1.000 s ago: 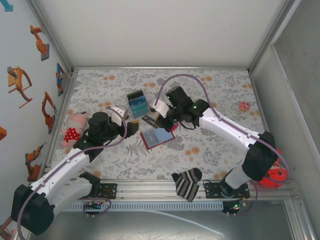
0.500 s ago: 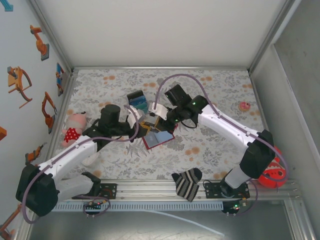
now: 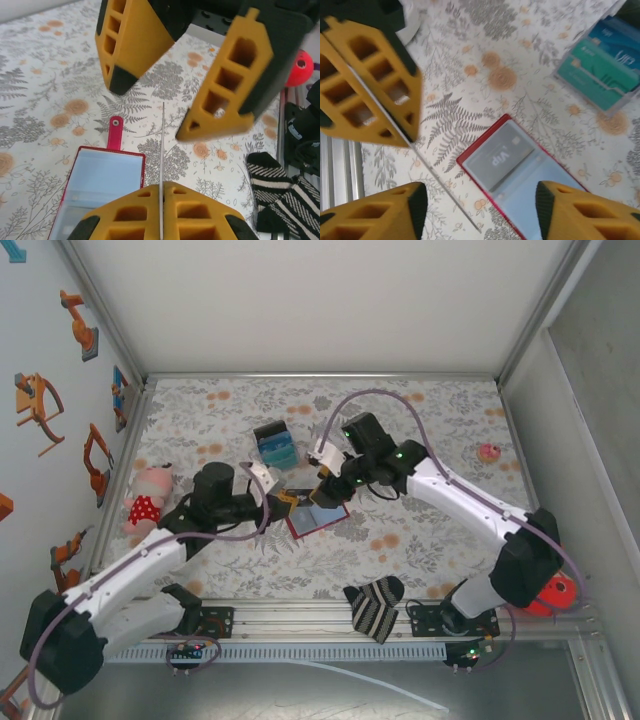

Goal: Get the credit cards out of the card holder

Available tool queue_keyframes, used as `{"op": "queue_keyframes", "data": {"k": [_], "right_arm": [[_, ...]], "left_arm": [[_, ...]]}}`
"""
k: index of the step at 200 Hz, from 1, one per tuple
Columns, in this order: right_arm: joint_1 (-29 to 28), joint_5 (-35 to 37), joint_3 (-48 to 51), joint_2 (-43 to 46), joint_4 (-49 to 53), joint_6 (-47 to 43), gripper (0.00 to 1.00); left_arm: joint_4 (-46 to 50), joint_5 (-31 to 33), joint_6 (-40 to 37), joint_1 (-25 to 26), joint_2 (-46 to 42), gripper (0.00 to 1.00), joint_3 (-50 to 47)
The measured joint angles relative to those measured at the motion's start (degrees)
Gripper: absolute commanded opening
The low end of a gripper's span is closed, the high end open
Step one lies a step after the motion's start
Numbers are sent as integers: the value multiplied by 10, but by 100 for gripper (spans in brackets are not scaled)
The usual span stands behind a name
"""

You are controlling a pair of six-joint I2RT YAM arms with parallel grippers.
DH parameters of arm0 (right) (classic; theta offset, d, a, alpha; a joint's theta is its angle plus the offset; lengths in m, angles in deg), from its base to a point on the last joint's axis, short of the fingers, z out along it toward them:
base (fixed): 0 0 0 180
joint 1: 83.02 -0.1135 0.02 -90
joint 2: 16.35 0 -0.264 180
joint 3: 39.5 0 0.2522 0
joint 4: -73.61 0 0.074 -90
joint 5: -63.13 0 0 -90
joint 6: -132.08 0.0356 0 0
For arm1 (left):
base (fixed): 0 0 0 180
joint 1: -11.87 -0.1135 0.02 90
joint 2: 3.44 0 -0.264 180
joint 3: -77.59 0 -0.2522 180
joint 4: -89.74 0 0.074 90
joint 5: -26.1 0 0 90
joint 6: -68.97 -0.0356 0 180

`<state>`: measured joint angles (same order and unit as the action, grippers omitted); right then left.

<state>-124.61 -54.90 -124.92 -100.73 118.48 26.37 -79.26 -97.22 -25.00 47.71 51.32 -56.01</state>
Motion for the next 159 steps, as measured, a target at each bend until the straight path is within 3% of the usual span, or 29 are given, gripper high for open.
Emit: {"op": "queue_keyframes", "data": {"k": [58,107,159], "right_arm": [[29,-95,128,93,-256,170,62],[29,-202,140,66,-429,286,58],[29,-296,139,4,-546,370,47]], "left_arm": [[-132,81,142,2,-166,0,-113],[-195,111,216,3,-224,0,-129],[-240,115,254,6,-223,0,-129]]}}
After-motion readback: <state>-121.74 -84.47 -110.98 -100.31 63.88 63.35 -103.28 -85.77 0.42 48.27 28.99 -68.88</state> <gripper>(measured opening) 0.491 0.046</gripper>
